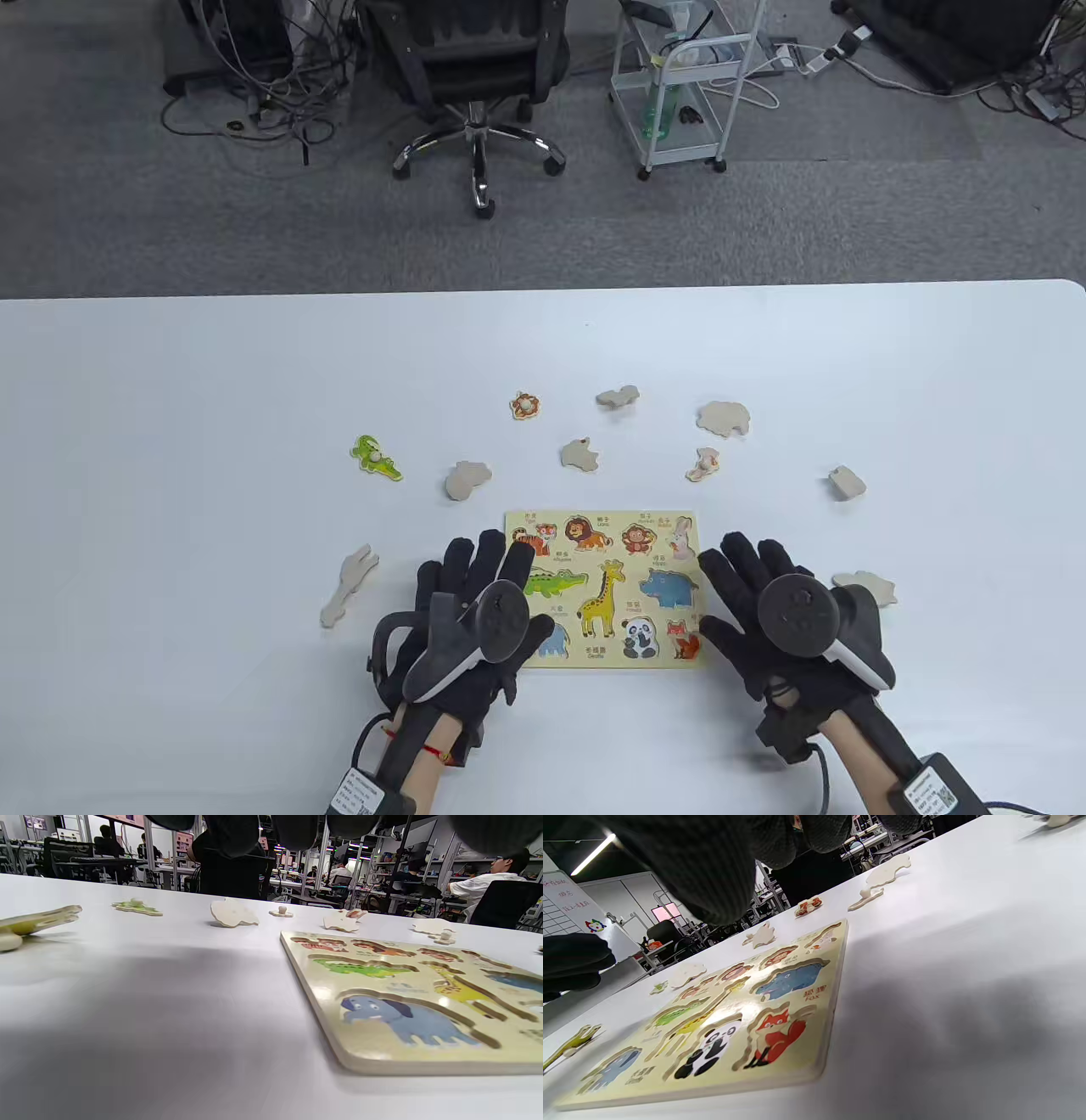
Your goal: Fit puzzle pieces into frame
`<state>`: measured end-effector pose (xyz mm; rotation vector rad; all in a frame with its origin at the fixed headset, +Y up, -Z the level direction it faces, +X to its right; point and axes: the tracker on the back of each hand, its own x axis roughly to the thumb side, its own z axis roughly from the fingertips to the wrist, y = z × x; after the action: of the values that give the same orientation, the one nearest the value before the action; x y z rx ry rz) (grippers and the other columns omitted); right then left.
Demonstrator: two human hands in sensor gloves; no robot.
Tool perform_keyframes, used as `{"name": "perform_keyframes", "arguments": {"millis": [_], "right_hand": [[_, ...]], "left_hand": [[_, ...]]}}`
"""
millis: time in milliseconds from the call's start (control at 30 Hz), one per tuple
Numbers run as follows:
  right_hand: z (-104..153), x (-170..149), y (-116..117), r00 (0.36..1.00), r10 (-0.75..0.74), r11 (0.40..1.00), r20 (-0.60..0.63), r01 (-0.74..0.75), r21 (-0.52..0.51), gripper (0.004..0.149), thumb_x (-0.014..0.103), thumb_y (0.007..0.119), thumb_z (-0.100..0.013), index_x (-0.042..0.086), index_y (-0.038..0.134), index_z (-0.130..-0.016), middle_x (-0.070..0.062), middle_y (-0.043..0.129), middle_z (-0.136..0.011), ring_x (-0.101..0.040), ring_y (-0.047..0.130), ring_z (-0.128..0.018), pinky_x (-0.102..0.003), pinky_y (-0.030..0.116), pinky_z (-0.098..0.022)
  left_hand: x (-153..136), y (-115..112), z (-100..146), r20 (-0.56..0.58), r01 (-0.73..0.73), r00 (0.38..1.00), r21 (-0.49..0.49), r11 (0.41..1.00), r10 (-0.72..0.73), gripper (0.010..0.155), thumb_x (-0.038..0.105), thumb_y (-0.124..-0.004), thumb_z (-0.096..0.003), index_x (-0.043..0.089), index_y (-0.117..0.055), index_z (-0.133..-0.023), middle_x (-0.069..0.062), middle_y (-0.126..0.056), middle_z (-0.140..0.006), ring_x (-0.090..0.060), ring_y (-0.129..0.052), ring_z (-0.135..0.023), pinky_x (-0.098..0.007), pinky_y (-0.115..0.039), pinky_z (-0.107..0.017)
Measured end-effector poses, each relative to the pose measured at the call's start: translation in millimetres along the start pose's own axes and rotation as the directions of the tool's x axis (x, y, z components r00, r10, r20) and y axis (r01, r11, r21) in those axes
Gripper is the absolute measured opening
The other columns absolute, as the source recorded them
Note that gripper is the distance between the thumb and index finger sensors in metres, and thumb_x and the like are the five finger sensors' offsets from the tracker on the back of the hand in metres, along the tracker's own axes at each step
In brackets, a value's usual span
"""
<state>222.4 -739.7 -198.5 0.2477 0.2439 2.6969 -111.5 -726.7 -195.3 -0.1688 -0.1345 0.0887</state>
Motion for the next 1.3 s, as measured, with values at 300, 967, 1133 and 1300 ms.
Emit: {"name": "perform_keyframes", "arguments": {"millis": [300,967,1133,1300], "right_hand": [[0,-9,-6,0.999,-0.035,0.999,-0.030,0.035,-0.013,0.071,0.046,0.084,-0.044,0.027,0.052,-0.105,-0.010,0.040,-0.117,-0.051,0.037,-0.105,-0.074,0.038,-0.071],[17,-81,-67,0.963,-0.034,0.993,-0.268,0.002,-0.119,0.067,0.035,0.099,-0.039,0.027,0.071,-0.099,-0.011,0.066,-0.111,-0.047,0.066,-0.100,-0.068,0.057,-0.070],[19,-105,-73,0.936,0.028,0.995,-0.351,-0.058,-0.075,0.066,0.032,0.102,-0.038,0.027,0.073,-0.098,-0.011,0.069,-0.110,-0.047,0.071,-0.097,-0.067,0.063,-0.068],[16,-116,-66,0.907,0.090,0.993,-0.412,-0.111,-0.026,0.066,0.029,0.103,-0.037,0.026,0.075,-0.097,-0.010,0.072,-0.109,-0.046,0.076,-0.095,-0.066,0.066,-0.067]], "left_hand": [[-1,-2,0,-0.020,0.045,0.999,0.024,0.999,-0.044,0.078,0.074,-0.064,-0.0395,0.045,-0.044,-0.110,0.009,-0.045,-0.125,-0.032,-0.053,-0.117,-0.055,-0.047,-0.084],[-13,15,15,0.000,-0.058,0.998,0.243,0.968,0.060,0.075,0.077,-0.065,-0.0395,0.044,-0.059,-0.106,0.011,-0.064,-0.119,-0.023,-0.074,-0.112,-0.051,-0.069,-0.080],[-15,12,14,-0.005,-0.087,0.996,0.262,0.961,0.092,0.077,0.077,-0.065,-0.0399,0.041,-0.055,-0.108,0.011,-0.063,-0.120,-0.023,-0.074,-0.112,-0.049,-0.068,-0.081],[-16,8,12,-0.001,-0.107,0.994,0.228,0.968,0.110,0.077,0.077,-0.065,-0.0407,0.041,-0.055,-0.108,0.011,-0.062,-0.120,-0.024,-0.072,-0.113,-0.050,-0.065,-0.082]]}}
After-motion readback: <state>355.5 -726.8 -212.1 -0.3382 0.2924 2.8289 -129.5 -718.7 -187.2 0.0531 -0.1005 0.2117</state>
